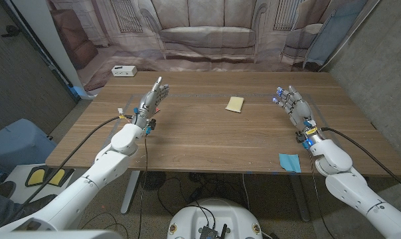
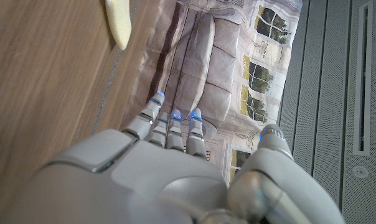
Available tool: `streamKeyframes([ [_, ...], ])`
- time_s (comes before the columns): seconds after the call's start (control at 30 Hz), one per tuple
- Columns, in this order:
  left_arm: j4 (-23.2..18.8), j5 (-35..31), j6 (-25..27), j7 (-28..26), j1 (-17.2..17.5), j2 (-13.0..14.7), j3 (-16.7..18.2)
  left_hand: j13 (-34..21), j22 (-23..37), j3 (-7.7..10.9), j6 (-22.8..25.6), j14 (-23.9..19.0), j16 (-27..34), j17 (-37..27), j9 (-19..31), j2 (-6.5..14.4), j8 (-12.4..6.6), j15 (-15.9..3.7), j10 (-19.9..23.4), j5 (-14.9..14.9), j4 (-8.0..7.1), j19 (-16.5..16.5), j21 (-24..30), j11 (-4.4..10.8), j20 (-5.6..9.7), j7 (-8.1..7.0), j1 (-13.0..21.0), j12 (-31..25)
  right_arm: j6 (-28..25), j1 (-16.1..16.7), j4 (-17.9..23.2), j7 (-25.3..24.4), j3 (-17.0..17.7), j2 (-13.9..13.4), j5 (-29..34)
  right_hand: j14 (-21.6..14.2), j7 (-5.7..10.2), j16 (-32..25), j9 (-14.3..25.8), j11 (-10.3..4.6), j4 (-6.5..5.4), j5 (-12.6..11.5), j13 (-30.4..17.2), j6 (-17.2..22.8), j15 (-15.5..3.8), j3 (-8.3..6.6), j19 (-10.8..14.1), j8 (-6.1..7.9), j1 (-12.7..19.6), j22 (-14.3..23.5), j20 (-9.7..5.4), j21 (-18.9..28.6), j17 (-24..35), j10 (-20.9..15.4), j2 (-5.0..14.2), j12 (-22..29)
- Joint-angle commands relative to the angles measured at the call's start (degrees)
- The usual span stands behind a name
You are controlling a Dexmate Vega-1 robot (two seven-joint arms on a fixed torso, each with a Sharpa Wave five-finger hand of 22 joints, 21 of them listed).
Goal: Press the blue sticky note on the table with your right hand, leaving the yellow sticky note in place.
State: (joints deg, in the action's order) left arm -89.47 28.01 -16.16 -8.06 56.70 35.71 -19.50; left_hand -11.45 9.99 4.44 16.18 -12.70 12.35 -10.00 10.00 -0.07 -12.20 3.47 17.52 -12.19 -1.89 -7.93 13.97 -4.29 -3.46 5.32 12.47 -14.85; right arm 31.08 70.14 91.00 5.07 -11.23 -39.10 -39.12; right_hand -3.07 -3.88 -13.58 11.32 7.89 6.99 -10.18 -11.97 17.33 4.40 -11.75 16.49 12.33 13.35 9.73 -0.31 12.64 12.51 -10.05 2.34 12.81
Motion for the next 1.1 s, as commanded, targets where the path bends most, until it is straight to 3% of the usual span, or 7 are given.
streamKeyframes([
  [0.03, -2.5, 1.3, 1.6, 0.2, 0.9, 0.8, 0.6, 0.0, 0.2, -0.04, 0.7, -0.5, -0.1, -0.3, 0.3, 0.3, -0.04, 0.31, 0.5, 0.0, 0.35, 0.2, -0.4, 0.24, -0.45, 0.09, 0.7, -0.1, 0.7, 4.2, 3.7, -3.0, 2.1, -0.7, 1.9, -0.6, 0.03, 0.1, 0.2, -0.03, -0.02, -0.3, -0.2, 1.2, 0.05, 0.37, 0.8, 0.65, -0.4, 0.1, 0.03, -0.2, 0.1, -0.4, -0.24, 0.2],
  [0.37, -3.9, 1.8, 1.6, 0.3, 1.9, 2.0, 1.8, 0.0, 0.2, 0.01, 1.1, -0.7, -0.3, -0.3, 0.3, 0.5, 0.02, 0.34, 0.7, 0.0, 0.43, 0.1, -0.6, 0.21, -0.56, 0.19, 0.9, 0.0, 1.9, 8.3, 6.6, -4.1, 3.5, -0.8, 3.1, -1.2, 0.28, 0.0, 0.2, -0.11, 0.04, -0.4, -0.1, 1.1, -0.05, 0.39, 1.4, 0.48, -0.3, 0.1, -0.02, -0.2, 0.1, -0.8, -0.17, 0.2],
  [0.73, -4.1, 1.0, 2.1, -0.1, 1.4, 2.5, 2.1, 0.0, 0.3, 0.08, 1.4, -0.9, -0.5, -0.3, 0.3, 0.7, 0.19, 0.36, 0.9, 0.0, 0.55, -0.1, -0.8, 0.10, -0.64, 0.26, 1.1, 0.1, 2.1, 15.2, 10.9, -6.9, 7.6, -2.2, 5.8, -1.5, 0.42, 0.0, 0.3, -0.40, 0.07, -0.4, -0.1, 1.5, -0.24, 0.39, 1.8, 0.53, -0.3, 0.1, -0.03, -0.2, 0.0, -1.1, -0.08, 0.2],
  [1.1, -4.7, 0.1, 3.3, -0.2, 0.4, 2.6, 1.4, 0.0, 0.3, 0.09, 1.6, -1.1, -0.6, -0.3, 0.3, 0.9, 0.27, 0.41, 1.3, 0.0, 0.64, -0.3, -0.9, -0.05, -0.49, 0.26, 1.2, 0.2, 3.7, 20.1, 12.2, -7.6, 10.5, -1.0, 7.0, -2.8, 0.46, -0.3, 0.3, -0.50, 0.21, -0.5, 0.0, 2.1, -0.59, 0.45, 3.4, 0.59, -0.2, 0.1, -0.43, 0.0, 0.0, -2.2, -0.09, 0.5],
])
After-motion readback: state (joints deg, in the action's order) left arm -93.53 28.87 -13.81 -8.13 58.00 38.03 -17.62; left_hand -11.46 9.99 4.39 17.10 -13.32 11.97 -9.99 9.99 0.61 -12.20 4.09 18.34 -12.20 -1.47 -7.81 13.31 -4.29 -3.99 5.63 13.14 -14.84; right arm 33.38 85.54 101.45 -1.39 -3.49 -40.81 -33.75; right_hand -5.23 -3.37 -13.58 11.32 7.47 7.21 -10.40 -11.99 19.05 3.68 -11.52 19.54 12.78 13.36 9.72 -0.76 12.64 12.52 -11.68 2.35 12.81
